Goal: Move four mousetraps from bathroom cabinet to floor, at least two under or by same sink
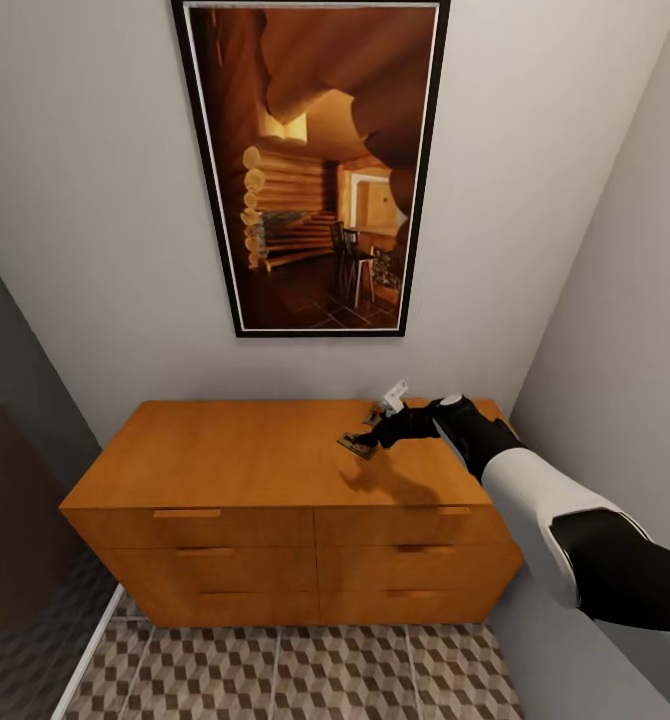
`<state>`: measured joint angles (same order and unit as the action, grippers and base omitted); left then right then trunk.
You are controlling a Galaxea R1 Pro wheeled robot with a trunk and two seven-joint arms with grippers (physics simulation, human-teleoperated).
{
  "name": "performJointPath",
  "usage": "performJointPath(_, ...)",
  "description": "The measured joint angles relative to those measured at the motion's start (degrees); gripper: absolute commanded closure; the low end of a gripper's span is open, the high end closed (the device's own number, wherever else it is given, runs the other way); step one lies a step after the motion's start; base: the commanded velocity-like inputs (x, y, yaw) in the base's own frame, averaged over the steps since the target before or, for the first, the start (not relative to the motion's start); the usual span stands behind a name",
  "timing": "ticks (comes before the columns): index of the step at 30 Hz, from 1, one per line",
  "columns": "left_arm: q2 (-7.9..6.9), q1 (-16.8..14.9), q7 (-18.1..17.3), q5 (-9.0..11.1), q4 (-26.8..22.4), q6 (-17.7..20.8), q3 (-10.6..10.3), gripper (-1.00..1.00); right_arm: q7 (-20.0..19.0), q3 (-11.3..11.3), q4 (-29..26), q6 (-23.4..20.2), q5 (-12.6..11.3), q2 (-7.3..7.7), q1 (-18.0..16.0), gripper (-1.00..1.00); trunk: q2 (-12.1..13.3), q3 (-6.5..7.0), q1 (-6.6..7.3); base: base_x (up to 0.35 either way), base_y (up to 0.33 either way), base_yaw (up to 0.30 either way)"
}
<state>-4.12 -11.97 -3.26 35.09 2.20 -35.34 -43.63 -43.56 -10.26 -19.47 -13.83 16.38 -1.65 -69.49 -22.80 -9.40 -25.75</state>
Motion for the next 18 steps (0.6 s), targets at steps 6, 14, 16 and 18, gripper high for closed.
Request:
performJointPath(6, -0.03, 0.0, 0.0, 0.0, 0.0, 0.0, 0.0, -1.0, 0.02, -0.04, 1.54, 1.36, -0.03, 0.0, 0.0, -1.0, 0.0, 0.0, 0.0, 0.0, 0.0, 0.0)
performJointPath(14, -0.04, 0.0, 0.0, 0.0, 0.0, 0.01, 0.0, -1.0, 0.02, 0.01, 2.57, 2.33, -0.04, 0.07, 0.0, -1.0, 0.0, 0.0, 0.0, 0.0, 0.0, 0.0)
performJointPath(16, 0.01, 0.0, 0.0, 0.01, 0.0, 0.01, 0.0, -1.0, 0.02, 0.01, 2.75, 2.5, -0.03, 0.27, 0.0, -1.0, 0.0, 0.0, 0.0, 0.0, 0.0, 0.0)
performJointPath(18, 0.02, 0.0, 0.0, 0.01, 0.0, 0.01, 0.0, -1.0, 0.02, -0.02, 2.78, 2.52, -0.03, 0.5, 0.0, -1.0, 0.0, 0.0, 0.0, 0.0, 0.0, 0.0)
